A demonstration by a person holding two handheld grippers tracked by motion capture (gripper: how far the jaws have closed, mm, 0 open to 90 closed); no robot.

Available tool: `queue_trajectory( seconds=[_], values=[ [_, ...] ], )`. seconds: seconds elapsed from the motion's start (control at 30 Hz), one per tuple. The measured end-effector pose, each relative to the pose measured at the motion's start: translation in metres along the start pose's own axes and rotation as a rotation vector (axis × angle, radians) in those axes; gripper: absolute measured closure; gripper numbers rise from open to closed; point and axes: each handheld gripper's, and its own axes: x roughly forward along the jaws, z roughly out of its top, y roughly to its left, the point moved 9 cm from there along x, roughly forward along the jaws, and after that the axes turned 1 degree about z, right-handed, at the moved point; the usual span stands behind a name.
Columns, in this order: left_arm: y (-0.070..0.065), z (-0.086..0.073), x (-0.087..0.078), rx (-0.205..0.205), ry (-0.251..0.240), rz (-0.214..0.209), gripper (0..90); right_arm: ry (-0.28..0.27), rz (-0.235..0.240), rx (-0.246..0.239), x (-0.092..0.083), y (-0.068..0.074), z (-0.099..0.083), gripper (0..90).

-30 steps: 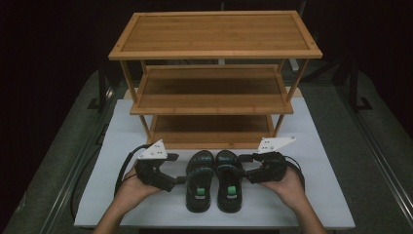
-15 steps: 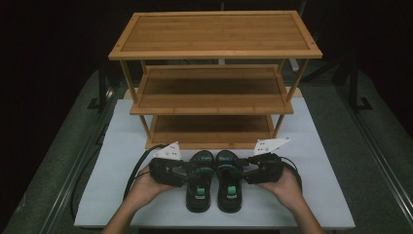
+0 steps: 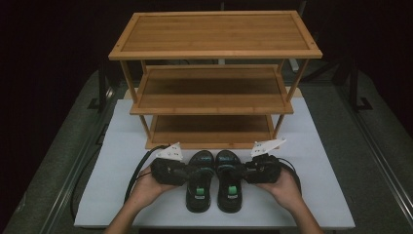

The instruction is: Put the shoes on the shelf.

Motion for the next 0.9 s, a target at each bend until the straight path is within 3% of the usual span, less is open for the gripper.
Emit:
queue_trajectory(
  seconds=[0.3,0.5,0.67,0.9],
  values=[
    [0.0,0.007,-0.004,0.011,-0.036,0.053,70.9,-0.011,-0.003,0.022,-0.002,0.001,0.006,69.2],
    [0.006,0.016,-0.01,-0.003,-0.071,0.066,71.2,-0.047,-0.007,0.021,-0.01,-0.002,0.019,69.5],
    [0.018,0.027,-0.012,-0.005,-0.095,0.098,71.1,-0.086,-0.047,0.027,-0.015,-0.014,0.029,69.4],
    [0.044,0.042,-0.01,-0.003,-0.136,0.149,71.1,-0.119,-0.103,0.016,-0.007,-0.04,0.047,69.4]
  ],
)
